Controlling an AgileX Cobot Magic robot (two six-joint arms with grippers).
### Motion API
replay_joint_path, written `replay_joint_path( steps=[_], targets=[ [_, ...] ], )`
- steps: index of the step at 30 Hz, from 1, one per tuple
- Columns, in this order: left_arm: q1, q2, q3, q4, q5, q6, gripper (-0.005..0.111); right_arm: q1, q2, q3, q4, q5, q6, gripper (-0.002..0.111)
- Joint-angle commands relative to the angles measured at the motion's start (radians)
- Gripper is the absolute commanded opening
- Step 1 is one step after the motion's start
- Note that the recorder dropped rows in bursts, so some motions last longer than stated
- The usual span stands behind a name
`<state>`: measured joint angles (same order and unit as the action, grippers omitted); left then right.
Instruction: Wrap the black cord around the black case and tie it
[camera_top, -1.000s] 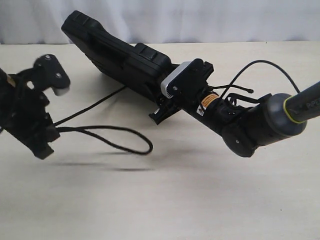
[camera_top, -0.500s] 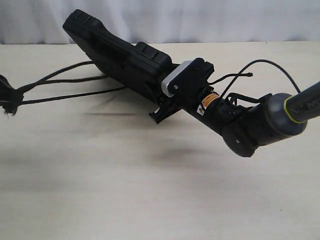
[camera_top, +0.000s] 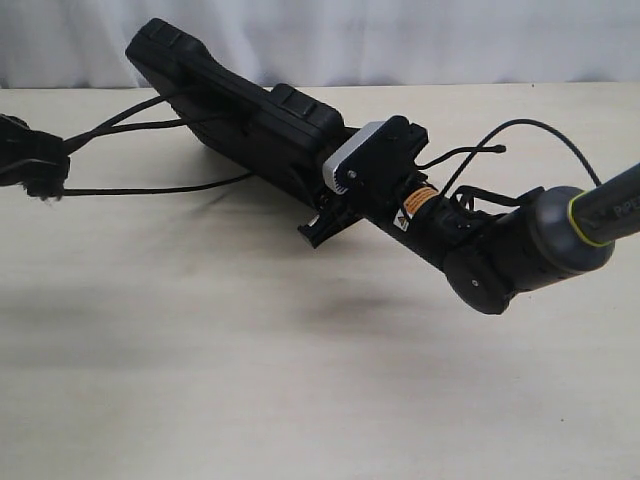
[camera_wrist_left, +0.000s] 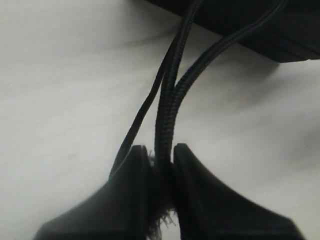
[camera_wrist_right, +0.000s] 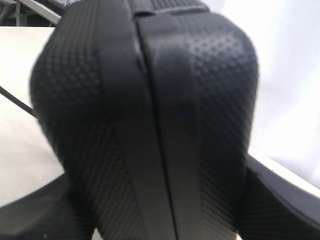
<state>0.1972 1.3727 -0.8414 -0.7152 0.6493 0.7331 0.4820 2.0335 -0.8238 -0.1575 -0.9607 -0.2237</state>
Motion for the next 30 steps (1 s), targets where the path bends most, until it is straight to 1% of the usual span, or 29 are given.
replay_joint_path(
  steps=[1,5,7,9,12,15,20,24,27,30],
  targets=[
    [0.000,-0.003,0.000,-0.043,-0.013,0.002,0.000,-0.004,0.010,0.009,0.012,0.076,0.038,0.004],
    [0.000,0.010,0.000,-0.058,-0.013,0.002,0.000,-0.004,0.010,0.009,0.012,0.076,0.038,0.004],
    [-0.019,0.039,0.000,-0.065,-0.022,0.002,0.000,-0.004,0.010,0.009,0.012,0.076,0.038,0.004],
    [-0.056,0.070,0.000,-0.074,-0.066,0.002,0.000,-0.004,0.010,0.009,0.012,0.076,0.038,0.004],
    [-0.132,0.109,0.000,-0.116,-0.195,0.002,0.000,-0.004,0.010,0.009,0.012,0.076,0.038,0.004],
    [-0.195,0.135,0.000,-0.112,-0.282,0.002,0.000,-0.004,0.010,0.009,0.012,0.076,0.038,0.004],
    [-0.270,0.179,-0.012,-0.112,-0.348,0.007,0.000,-0.002,0.010,0.009,0.008,0.076,0.037,0.004],
    [-0.315,0.211,-0.056,-0.112,-0.379,0.007,0.000,-0.002,0.010,0.013,-0.065,0.076,0.037,0.005],
    [-0.338,0.227,-0.100,-0.112,-0.386,0.059,0.000,-0.002,0.010,0.013,-0.132,0.100,0.037,0.010],
    [-0.354,0.244,-0.114,-0.112,-0.407,0.107,0.000,-0.002,0.010,0.013,-0.120,0.120,0.037,0.021]
  ],
)
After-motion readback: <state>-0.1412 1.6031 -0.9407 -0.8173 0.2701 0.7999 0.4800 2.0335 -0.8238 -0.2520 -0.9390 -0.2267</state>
